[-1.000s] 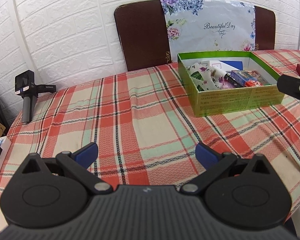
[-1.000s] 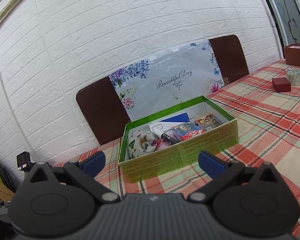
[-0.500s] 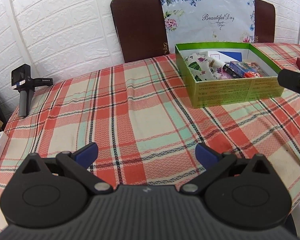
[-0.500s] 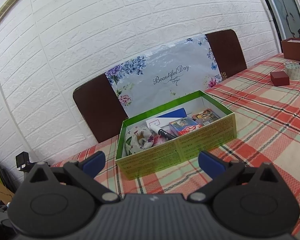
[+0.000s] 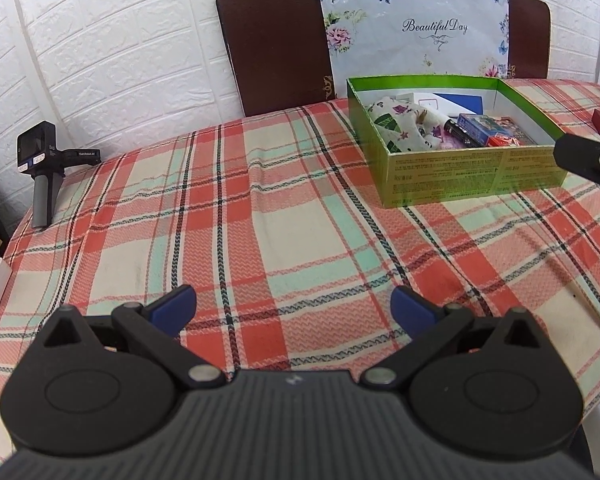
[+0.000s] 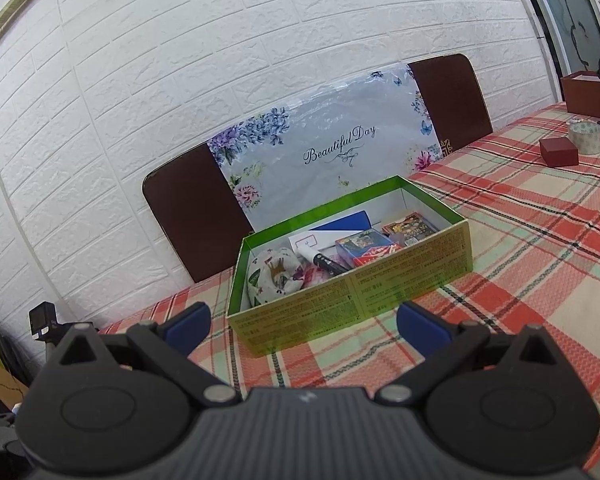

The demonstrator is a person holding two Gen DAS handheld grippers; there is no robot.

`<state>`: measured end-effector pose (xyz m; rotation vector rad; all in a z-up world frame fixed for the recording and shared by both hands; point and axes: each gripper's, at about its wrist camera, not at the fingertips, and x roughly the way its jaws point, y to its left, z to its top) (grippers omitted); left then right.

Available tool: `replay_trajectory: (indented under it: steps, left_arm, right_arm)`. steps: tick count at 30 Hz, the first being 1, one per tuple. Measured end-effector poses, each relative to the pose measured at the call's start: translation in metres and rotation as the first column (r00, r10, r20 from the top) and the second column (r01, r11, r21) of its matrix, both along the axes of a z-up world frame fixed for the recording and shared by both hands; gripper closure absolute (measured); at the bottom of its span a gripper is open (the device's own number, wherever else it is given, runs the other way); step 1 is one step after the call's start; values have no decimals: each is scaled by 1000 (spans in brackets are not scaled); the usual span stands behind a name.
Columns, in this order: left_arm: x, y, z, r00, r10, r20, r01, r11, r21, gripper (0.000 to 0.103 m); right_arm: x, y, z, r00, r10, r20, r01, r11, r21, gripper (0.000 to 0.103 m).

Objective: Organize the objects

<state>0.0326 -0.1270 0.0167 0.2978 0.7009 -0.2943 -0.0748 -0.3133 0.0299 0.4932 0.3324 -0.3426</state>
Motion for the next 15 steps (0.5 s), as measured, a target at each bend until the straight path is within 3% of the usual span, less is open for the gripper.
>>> replay_trajectory:
  steps: [10,15]
  left_arm:
    - [3,0,-1,1000,-2,-25,1,1000,-22,0]
    - [1,2,3,1000,-7,3,7,999,-47,0]
  right_arm:
    - [0,0,0,1000,-1,-1,1,1000,1,0]
    - [1,0,-1,1000,-1,0,1,1000,-8,0]
